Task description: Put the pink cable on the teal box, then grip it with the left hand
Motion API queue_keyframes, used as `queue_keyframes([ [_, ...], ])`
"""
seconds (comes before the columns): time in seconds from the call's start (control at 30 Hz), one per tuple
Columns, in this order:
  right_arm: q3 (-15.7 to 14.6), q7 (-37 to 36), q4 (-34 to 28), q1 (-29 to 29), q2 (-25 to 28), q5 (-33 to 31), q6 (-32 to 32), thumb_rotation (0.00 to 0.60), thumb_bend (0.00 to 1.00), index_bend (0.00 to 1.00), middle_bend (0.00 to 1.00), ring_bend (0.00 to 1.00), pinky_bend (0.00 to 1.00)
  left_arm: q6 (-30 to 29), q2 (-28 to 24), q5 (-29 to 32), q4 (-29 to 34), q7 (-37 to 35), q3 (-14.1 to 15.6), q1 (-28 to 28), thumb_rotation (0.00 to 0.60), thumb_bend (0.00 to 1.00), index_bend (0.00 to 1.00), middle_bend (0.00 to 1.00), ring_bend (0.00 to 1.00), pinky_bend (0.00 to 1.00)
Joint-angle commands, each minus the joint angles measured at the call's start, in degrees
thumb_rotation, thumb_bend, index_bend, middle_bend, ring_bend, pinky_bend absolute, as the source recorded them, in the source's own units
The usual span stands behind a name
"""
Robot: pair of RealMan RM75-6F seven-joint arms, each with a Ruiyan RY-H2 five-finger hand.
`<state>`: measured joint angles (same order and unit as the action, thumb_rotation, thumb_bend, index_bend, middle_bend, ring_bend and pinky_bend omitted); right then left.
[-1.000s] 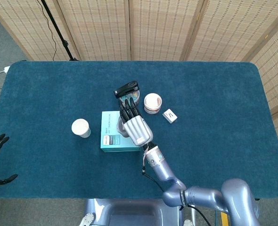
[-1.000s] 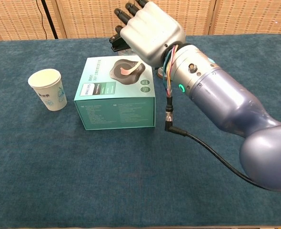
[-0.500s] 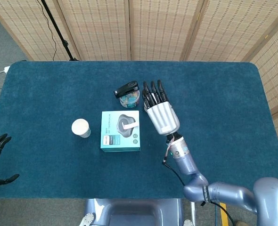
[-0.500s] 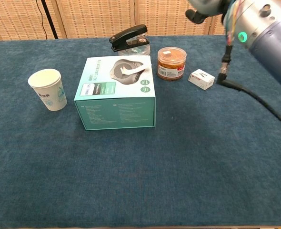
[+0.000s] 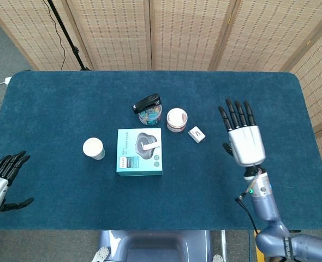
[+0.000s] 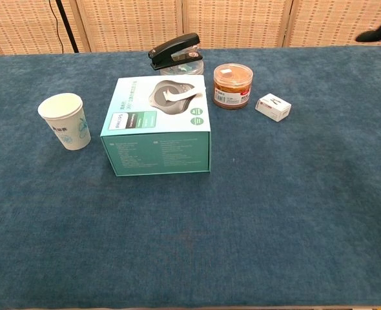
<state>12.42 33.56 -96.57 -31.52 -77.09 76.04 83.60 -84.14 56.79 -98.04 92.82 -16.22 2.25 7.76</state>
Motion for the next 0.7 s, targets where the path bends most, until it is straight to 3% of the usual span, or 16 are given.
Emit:
queue_keyframes([
  [0.03,-4.43,-12.06,-1.71,7.79,5.55,0.98,2.82,0.6,0.0,0.06,0.0,0.0,0.0,0.25,0.01,-1.94,0.67,1.04,-0.6,1.66,0.6,0.0,0.0,0.0,0.0,0.0],
  [0.23,-9.86,-24.5,2.93,16.41,6.84,1.1,5.51,0.6,0.0,0.04,0.0,0.0,0.0,2.37,-2.0,-5.38,6.88,4.78,-2.52,6.21,0.6,0.0,0.0,0.0,0.0,0.0],
  [0.43,-10.64,-31.8,4.6,21.28,6.53,1.14,8.15,0.6,0.0,0.05,0.0,0.0,0.0,10.27,-4.2,-1.51,15.47,6.23,-4.9,11.56,0.582,0.0,0.02,0.0,0.0,0.0],
  [0.5,-10.16,-34.02,4.24,22.3,6.64,1.59,9.29,0.6,0.0,0.06,0.0,0.0,0.0,12.88,-4.38,0.89,17.67,7.66,-6.01,13.22,0.522,0.0,0.07,0.0,0.0,0.0],
  [0.6,-9.66,-36.09,3.87,23.41,7.08,2.68,10.62,0.6,0.0,0.08,0.0,0.0,0.0,15.29,-3.3,5.04,20.3,12.23,-8.23,15.25,0.377,0.0,0.16,0.0,0.0,0.0],
  [0.7,-9.23,-36.83,3.77,24.11,7.48,3.45,11.39,0.6,0.0,0.09,0.0,0.0,0.0,16.77,-1.47,8.73,21.88,17.06,-10.13,16.96,0.285,0.0,0.26,0.0,0.0,0.0],
])
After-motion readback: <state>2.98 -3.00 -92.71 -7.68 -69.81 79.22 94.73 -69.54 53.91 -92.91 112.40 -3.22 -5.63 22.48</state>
